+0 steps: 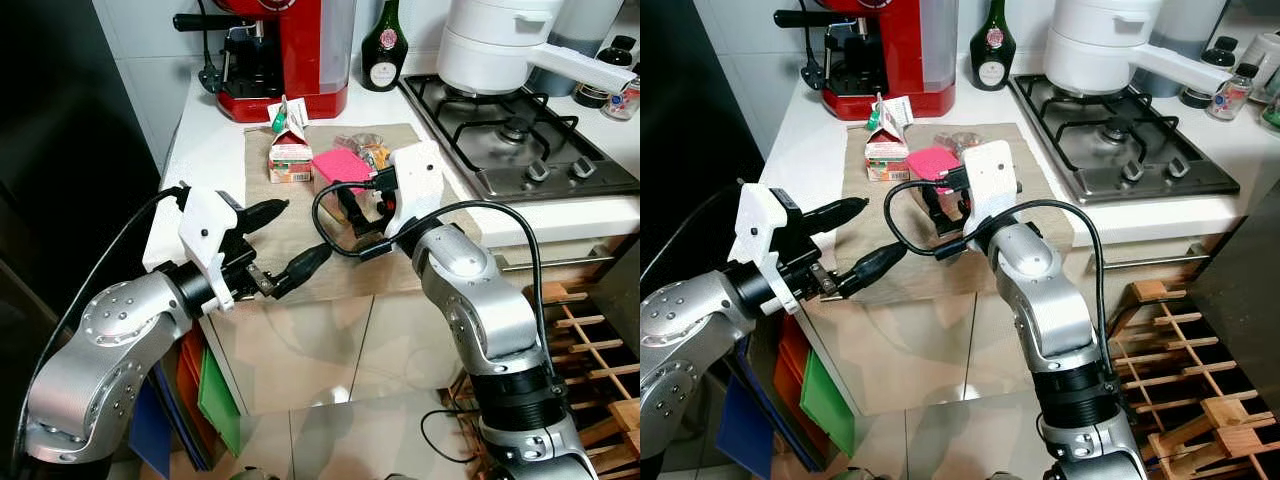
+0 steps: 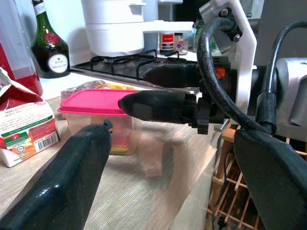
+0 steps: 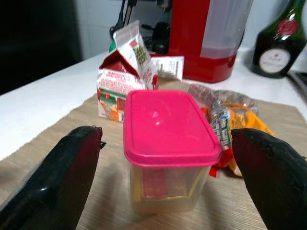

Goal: Restocking fridge

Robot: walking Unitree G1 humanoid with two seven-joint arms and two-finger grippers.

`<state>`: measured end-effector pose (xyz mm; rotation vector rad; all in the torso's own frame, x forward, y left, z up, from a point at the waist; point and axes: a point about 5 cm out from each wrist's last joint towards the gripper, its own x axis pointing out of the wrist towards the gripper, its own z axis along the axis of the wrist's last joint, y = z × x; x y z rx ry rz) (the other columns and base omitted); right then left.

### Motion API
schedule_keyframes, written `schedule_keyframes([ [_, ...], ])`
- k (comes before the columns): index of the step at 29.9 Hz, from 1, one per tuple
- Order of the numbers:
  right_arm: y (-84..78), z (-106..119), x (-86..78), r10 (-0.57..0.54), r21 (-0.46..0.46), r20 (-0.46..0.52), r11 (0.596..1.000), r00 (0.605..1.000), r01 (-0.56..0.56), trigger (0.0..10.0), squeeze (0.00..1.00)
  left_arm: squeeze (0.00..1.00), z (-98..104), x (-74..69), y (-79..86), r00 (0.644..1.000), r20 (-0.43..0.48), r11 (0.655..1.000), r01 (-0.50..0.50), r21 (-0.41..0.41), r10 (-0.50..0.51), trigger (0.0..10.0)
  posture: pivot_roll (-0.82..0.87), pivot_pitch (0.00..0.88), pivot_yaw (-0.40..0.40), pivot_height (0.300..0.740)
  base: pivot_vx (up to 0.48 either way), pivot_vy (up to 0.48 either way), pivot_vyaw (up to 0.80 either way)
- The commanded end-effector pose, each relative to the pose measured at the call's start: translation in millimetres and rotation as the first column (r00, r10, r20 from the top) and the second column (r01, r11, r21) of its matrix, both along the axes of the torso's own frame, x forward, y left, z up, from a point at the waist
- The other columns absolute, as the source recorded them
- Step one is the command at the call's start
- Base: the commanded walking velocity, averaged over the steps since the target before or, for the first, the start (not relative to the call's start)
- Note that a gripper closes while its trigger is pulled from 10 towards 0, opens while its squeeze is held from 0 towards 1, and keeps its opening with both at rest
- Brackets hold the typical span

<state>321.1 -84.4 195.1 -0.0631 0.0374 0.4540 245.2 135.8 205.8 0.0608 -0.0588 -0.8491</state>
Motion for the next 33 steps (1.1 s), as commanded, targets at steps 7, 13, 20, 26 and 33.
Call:
schedule_keyframes([
  [7,-4.8,2,10.8,0.091,-0.009,-0.046,0.996,0.995,-0.092,10.0,0.00,0.00,4,1.0,-4.5,1.000,0.016,1.000,0.001,-0.010,-0.001,10.0,0.00,0.018,0.019,0.740,0.000,0.000,0.00],
  [13,-7.2,4,16.2,0.135,0.018,-0.071,0.991,0.988,-0.134,10.0,0.00,0.00,4,0.4,-6.5,1.000,0.022,1.000,-0.011,-0.024,0.012,10.0,0.00,0.008,-0.002,0.740,0.000,0.000,0.00],
  [20,-3.8,8,16.5,0.186,0.040,-0.075,0.982,0.980,-0.183,10.0,0.00,0.00,4,1.3,-8.2,0.999,0.031,0.999,-0.025,-0.036,0.026,10.0,0.00,0.000,-0.021,0.740,0.000,0.000,0.00],
  [26,3.9,2,17.3,0.196,0.047,-0.103,0.980,0.975,-0.192,10.0,0.00,0.00,6,6.2,-10.9,0.999,0.045,0.999,-0.022,-0.041,0.024,10.0,0.00,0.000,-0.013,0.740,0.000,0.000,0.00],
  [33,9.9,-9,16.4,0.156,0.066,-0.141,0.987,0.978,-0.148,10.0,0.00,0.00,6,9.9,-10.7,0.999,0.050,0.999,-0.017,-0.032,0.019,10.0,0.01,0.000,0.000,0.740,0.000,0.000,0.00],
])
